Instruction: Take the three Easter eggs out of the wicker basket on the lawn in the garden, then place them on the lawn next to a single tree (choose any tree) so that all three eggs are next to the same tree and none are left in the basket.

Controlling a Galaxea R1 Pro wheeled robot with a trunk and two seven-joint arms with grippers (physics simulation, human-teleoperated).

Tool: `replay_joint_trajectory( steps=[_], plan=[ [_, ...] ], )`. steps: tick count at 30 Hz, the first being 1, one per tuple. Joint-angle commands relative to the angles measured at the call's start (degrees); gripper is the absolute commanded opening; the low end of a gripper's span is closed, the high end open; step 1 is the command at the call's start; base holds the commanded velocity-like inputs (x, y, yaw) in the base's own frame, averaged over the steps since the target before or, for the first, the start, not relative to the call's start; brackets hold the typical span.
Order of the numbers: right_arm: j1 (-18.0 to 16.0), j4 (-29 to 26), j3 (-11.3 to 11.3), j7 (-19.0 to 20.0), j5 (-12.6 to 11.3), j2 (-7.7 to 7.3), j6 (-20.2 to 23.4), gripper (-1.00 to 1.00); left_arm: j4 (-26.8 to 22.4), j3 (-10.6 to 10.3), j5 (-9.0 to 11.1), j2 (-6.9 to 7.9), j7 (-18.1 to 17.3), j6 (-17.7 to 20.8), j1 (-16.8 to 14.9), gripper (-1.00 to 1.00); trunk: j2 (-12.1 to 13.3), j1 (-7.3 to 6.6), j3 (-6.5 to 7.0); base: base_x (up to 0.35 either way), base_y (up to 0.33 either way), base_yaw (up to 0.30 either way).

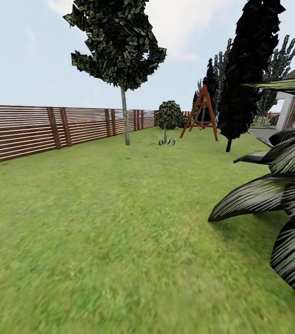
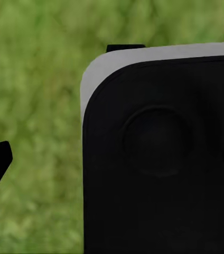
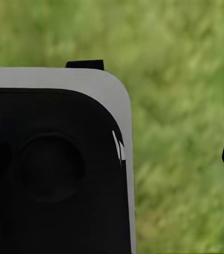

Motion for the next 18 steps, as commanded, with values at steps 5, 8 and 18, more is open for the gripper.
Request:
replay_joint_trajectory(
  steps=[5,8,18],
  plan=[
    [0.0,0.1,-0.3,0.0,0.0,0.04,-0.2,1.0,-0.1,0.0,0.0,-0.06,0.0,-0.1,0.0,1.0,0.0,0.03,-0.05,0.282,-0.086,0.0],
    [0.0,0.1,-0.3,0.0,0.0,0.05,-0.2,1.0,-0.1,0.0,0.0,-0.06,0.0,-0.1,0.0,1.0,0.0,0.03,-0.05,0.298,-0.068,0.0],
    [0.0,0.1,-0.3,0.0,0.0,0.06,-0.2,1.0,-0.1,0.0,0.0,-0.06,-0.1,-0.1,0.0,1.0,0.0,0.03,-0.05,0.322,-0.012,0.0]
  ],
)
